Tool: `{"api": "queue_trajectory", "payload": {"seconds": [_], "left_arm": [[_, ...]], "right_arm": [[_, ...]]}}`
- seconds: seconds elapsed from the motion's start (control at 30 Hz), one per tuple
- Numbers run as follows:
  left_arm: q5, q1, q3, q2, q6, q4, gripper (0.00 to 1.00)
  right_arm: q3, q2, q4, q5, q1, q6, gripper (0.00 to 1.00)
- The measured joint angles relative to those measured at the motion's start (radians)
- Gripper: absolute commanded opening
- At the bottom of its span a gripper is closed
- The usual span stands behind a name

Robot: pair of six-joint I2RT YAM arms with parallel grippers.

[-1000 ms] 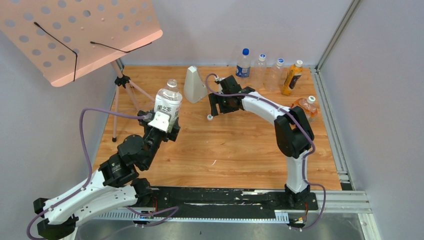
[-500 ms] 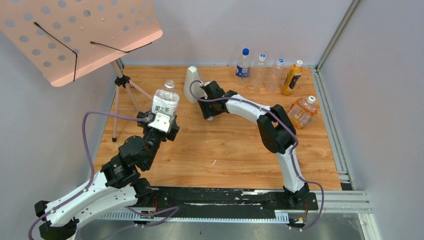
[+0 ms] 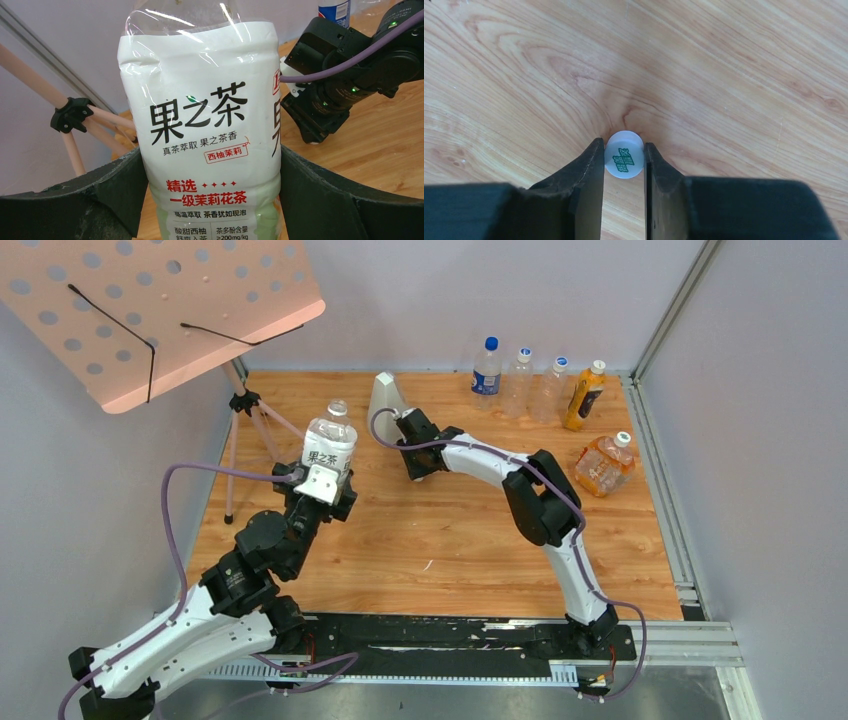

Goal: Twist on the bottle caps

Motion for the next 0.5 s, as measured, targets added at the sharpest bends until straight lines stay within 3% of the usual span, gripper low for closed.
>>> {"api": "queue_trajectory", "payload": {"seconds": [0.1,0.5], "left_arm": [[0.02,0.002,0.0,-0.006,-0.001,-0.012,0.33],[0.173,0.002,-0.007,-0.04,-0.003,-0.036,0.3]], "right_arm": [[-0.039,-0.024,0.012,0.013,0.0,0.005,0.15],[-0.517,-0.409,-0.073,0.014,0.0,0.065,0.18]]}}
